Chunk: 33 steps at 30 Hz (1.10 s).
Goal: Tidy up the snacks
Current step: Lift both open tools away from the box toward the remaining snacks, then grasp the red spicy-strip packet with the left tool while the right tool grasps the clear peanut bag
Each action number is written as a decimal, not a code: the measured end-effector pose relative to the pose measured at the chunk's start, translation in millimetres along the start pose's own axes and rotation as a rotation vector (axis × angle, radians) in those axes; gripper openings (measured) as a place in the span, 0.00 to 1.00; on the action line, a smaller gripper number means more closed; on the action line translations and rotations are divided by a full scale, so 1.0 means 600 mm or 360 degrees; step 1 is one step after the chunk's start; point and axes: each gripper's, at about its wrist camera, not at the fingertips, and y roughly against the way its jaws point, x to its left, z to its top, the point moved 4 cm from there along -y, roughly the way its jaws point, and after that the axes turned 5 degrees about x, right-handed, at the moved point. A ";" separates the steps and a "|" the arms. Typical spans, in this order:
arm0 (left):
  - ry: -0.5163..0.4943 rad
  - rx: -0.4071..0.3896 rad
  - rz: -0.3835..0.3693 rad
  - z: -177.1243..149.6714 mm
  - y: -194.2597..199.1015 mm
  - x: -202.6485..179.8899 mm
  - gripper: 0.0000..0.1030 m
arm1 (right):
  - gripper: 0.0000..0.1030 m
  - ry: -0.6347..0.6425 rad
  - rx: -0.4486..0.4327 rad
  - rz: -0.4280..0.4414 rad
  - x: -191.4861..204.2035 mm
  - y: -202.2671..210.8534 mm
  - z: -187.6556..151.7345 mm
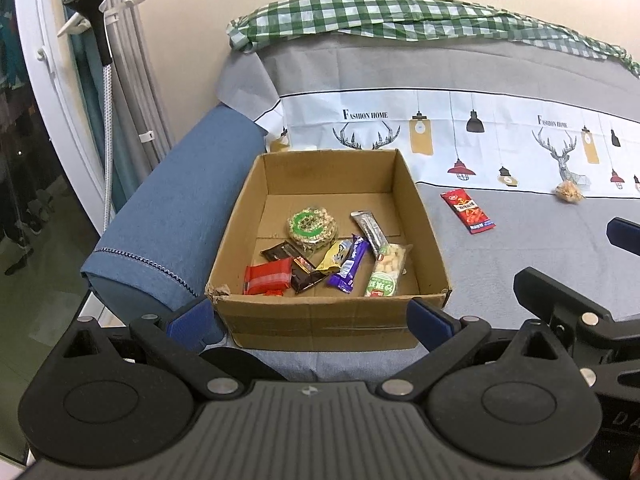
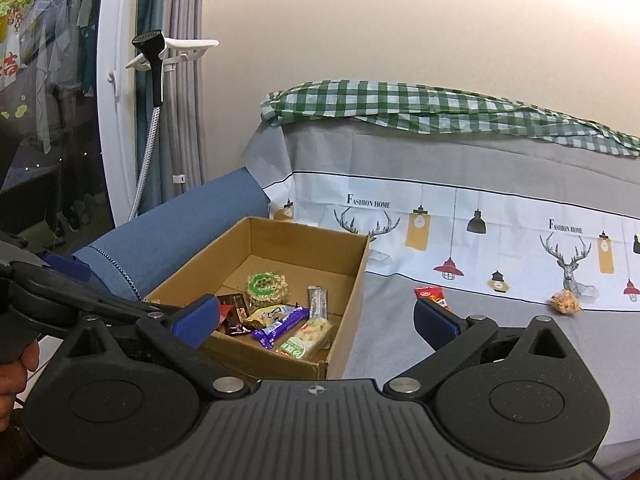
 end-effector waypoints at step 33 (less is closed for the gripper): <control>-0.0264 0.0179 -0.0063 0.074 -0.099 -0.125 1.00 | 0.99 -0.0222 0.0102 -0.0098 -0.113 -0.061 -0.044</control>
